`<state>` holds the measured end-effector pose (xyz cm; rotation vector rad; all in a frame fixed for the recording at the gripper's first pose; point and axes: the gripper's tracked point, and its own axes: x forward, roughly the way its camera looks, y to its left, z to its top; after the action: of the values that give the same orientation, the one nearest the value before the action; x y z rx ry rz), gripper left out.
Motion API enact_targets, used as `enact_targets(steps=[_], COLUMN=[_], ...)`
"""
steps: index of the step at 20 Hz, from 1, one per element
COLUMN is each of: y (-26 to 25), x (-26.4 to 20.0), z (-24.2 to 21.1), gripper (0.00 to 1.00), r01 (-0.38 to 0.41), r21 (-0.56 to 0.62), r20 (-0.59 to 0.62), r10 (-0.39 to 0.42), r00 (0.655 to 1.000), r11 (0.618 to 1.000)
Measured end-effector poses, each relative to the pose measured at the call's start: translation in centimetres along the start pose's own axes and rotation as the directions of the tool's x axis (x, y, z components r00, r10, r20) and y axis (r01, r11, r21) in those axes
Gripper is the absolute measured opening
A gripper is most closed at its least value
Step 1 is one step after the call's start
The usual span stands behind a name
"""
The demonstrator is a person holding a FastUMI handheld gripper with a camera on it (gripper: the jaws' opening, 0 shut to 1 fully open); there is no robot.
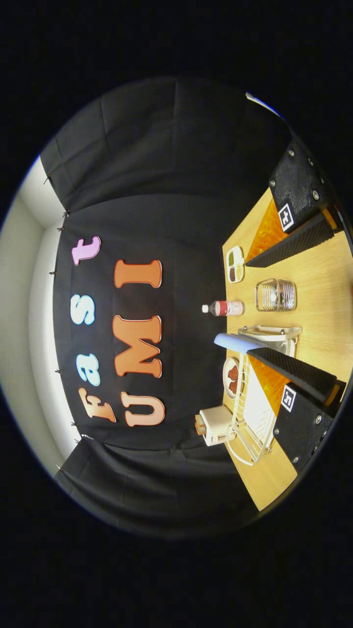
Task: Take the plate from the dish rack, then take the spoon from the basket and place it into the plate.
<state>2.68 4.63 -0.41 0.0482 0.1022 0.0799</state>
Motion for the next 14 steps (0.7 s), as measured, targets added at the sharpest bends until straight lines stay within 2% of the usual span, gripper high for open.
enact_targets(steps=[3, 7, 11, 14], y=[2.4, 4.9, 6.0, 5.8], x=[2.6, 7.2, 12.0, 15.3], z=[0.7, 0.8, -0.7, -1.8], gripper=[0.97, 0.98, 0.98, 0.98], r01=[-0.052, -0.078, -0.046, 0.008], r21=[0.006, 0.031, 0.034, 0.020], r20=[-0.038, -0.115, -0.219, -0.273], r10=[0.053, 0.081, 0.052, -0.002], r00=[0.998, 0.990, 0.974, 0.962], r11=[0.999, 0.996, 0.998, 1.000])
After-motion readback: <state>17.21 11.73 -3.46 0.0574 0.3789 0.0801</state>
